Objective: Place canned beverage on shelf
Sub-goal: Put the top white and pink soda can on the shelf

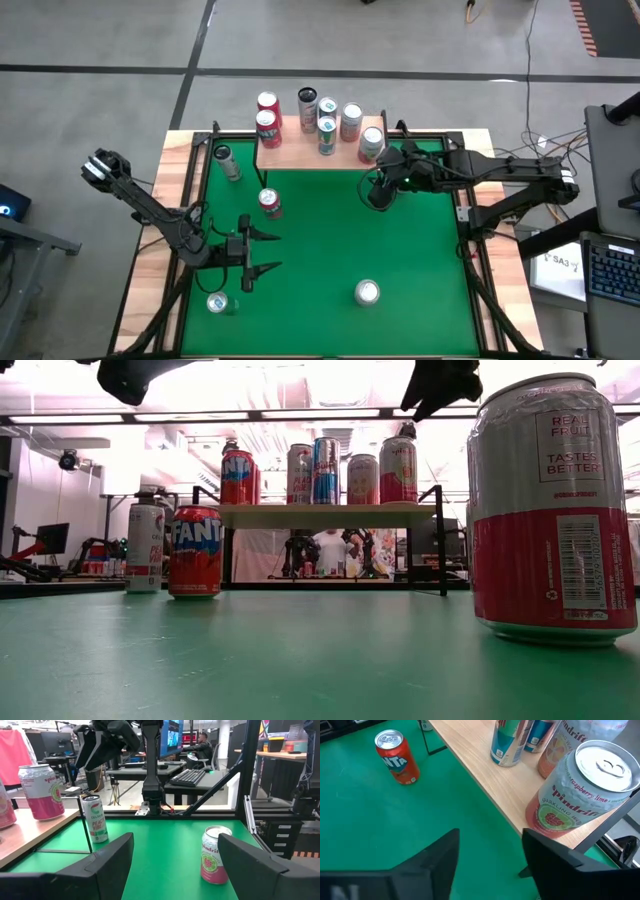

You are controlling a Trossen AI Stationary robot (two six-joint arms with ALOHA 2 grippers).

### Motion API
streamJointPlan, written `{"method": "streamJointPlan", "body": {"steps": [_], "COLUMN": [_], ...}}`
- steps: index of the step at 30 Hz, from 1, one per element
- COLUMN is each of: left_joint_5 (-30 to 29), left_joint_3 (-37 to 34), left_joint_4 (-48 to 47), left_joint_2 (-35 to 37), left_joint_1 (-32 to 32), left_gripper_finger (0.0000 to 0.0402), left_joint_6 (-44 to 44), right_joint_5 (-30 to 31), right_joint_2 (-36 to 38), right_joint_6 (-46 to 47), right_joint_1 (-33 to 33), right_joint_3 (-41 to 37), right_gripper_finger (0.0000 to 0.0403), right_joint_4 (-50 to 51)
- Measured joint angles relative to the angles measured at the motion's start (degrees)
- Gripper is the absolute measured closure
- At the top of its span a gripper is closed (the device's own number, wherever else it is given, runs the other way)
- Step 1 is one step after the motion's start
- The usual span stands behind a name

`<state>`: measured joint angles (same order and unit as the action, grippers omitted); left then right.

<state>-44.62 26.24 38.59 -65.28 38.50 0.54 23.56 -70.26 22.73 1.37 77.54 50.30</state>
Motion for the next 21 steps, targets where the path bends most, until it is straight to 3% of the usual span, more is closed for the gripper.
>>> {"method": "streamJointPlan", "body": {"steps": [11, 21], "left_joint_5": [0.0, 0.0], "left_joint_3": [0.0, 0.0], "left_joint_4": [0.0, 0.0], "left_joint_2": [0.0, 0.0], "left_joint_1": [-0.3, -0.4], "left_gripper_finger": [0.0128, 0.0128], "left_joint_6": [-0.5, -1.5], "right_joint_5": [0.0, 0.0], "right_joint_2": [0.0, 0.0], "right_joint_6": [-0.2, -0.2], "right_joint_1": [0.0, 0.0], "right_joint_3": [-1.3, -2.0], "right_gripper_finger": [0.0329, 0.0388], "right_joint_4": [-0.1, -0.4]}}
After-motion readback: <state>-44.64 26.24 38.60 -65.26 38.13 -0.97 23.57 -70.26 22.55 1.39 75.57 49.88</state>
